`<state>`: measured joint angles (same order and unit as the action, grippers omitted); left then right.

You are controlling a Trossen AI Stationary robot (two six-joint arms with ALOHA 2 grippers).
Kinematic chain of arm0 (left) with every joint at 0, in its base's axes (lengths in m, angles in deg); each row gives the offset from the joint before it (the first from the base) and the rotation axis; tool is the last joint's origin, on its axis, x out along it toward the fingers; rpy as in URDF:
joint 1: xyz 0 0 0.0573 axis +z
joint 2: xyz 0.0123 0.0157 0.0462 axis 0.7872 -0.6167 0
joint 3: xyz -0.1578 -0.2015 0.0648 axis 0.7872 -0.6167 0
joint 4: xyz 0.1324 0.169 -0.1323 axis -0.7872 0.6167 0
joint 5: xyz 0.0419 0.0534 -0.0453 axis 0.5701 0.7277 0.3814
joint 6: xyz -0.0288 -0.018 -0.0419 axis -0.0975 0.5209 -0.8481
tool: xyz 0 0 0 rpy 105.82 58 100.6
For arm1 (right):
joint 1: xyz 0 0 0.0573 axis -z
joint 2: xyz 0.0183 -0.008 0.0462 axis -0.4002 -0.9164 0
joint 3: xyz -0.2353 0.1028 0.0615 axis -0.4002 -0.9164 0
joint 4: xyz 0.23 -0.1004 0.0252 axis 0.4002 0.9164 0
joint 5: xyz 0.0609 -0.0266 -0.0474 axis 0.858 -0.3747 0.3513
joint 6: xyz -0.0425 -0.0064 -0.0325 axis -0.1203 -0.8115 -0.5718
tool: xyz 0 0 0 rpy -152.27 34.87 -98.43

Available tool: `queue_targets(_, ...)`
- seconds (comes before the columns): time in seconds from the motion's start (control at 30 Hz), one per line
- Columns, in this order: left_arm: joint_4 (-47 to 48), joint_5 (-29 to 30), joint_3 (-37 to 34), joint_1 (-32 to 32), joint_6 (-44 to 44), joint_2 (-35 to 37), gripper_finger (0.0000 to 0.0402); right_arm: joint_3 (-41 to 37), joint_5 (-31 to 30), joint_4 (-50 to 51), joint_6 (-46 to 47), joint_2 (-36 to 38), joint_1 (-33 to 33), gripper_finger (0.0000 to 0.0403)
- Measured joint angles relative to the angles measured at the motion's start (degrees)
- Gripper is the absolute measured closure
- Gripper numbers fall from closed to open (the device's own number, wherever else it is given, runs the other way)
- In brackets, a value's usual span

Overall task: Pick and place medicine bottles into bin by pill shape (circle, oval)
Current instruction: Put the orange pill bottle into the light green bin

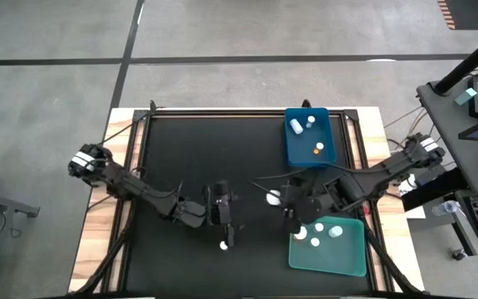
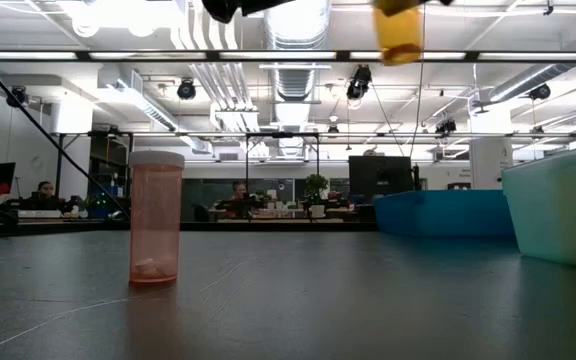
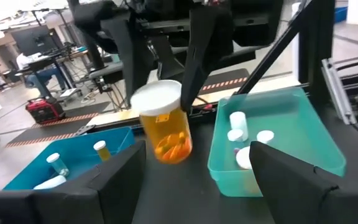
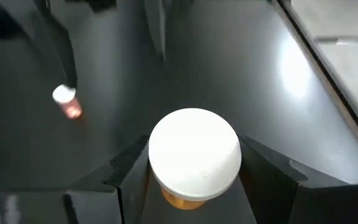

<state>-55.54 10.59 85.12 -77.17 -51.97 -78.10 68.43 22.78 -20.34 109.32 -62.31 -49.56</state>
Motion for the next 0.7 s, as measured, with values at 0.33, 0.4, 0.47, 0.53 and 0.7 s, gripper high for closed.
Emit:
queue_targets(0.33,0.0,0.2,-0.1,-2.5,-0.3,1.0,0.0132,-2.2,7.2,12.5,24.1,2.3,-12.2,0.0197)
queue_targets(0.4,0.2,0.2,-0.2,-2.8,-0.3,1.3,0.0132,-2.8,10.4,15.0,29.3,2.3,-15.3,0.0197)
queue_targets(0.47,0.0,0.3,-0.2,-3.0,-0.4,1.4,0.0132,-3.6,12.7,17.4,34.8,2.3,-18.5,0.0197)
queue_targets(0.53,0.1,0.4,-0.2,-3.2,-0.4,1.5,0.0132,-4.6,13.1,19.4,39.8,2.3,-22.4,0.0197)
queue_targets(0.7,0.1,0.4,-0.2,-3.3,-0.4,1.6,0.0132,-8.9,11.4,20.2,50.6,2.3,-31.3,0.0197)
